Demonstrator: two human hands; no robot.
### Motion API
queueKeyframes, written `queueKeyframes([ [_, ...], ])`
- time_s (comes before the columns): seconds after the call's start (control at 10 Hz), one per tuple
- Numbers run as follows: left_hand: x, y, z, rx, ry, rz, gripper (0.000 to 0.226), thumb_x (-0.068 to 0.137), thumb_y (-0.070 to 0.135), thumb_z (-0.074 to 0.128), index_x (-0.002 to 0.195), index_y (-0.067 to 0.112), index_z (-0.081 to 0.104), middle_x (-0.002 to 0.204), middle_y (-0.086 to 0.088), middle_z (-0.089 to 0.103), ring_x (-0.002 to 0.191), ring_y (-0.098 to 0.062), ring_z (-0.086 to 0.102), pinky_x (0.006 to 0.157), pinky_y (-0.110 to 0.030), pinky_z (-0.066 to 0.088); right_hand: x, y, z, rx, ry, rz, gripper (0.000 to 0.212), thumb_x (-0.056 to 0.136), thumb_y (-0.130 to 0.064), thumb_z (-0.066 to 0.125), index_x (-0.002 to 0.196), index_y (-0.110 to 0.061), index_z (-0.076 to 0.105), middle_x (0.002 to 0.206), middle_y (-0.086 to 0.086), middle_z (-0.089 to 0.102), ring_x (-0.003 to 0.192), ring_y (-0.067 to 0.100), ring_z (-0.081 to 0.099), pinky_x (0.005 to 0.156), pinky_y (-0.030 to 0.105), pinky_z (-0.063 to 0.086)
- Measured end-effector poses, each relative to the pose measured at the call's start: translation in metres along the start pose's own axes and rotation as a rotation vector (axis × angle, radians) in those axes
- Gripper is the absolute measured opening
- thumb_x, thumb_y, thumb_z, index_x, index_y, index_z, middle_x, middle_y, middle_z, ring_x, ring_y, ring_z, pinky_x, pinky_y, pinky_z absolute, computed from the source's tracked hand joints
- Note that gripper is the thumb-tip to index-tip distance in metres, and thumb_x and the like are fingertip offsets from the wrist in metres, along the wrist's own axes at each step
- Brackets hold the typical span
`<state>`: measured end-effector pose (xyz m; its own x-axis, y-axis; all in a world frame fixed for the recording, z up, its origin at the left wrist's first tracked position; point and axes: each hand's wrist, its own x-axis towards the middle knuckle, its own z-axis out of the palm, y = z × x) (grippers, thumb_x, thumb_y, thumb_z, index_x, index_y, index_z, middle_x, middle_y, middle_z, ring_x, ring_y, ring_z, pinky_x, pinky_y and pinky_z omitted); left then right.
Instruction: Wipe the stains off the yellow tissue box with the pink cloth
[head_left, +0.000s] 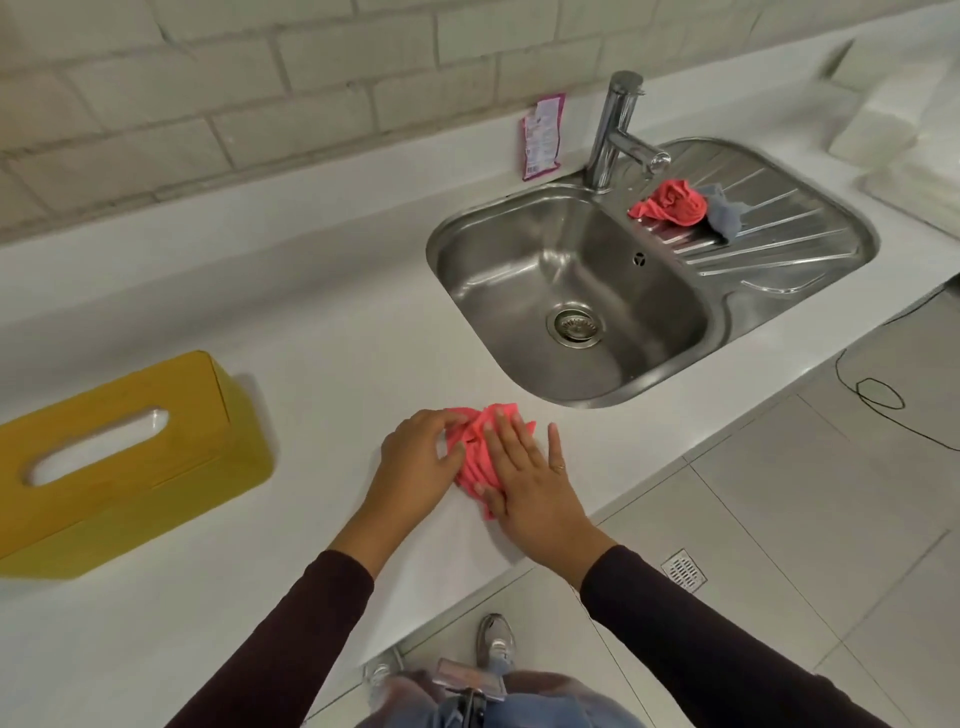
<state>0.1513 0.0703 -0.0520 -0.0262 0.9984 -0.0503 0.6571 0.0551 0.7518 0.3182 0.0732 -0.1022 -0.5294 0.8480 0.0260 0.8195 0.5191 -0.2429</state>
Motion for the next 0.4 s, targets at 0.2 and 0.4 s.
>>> queueKeyframes([
  [0.2, -0.012, -0.003, 0.006, 0.039, 0.078, -0.06, 0.025, 0.086, 0.018, 0.059, 0.11, 0.022, 0.063, 0.113, 0.004, 0.065, 0.106, -0.015, 0.058, 0.097, -0.032, 0.044, 0.004, 0.001, -0.006, -0.094, -0.09, 0.002, 0.065, 0.092, -0.049, 0.015, 0.148, -0.017, 0.007, 0.157, 0.009, 0.007, 0.143, 0.03, -0.005, 0.104, 0.061, -0.021],
  [0.4, -0.018, 0.008, -0.009, 0.003, 0.12, -0.027, 0.026, 0.087, 0.018, 0.057, 0.111, 0.028, 0.061, 0.113, 0.007, 0.062, 0.107, -0.01, 0.054, 0.097, -0.027, 0.04, 0.024, -0.002, -0.027, -0.098, -0.128, 0.0, 0.073, 0.09, -0.049, 0.036, 0.147, -0.012, 0.011, 0.157, 0.012, 0.005, 0.143, 0.029, -0.012, 0.093, 0.052, -0.035],
])
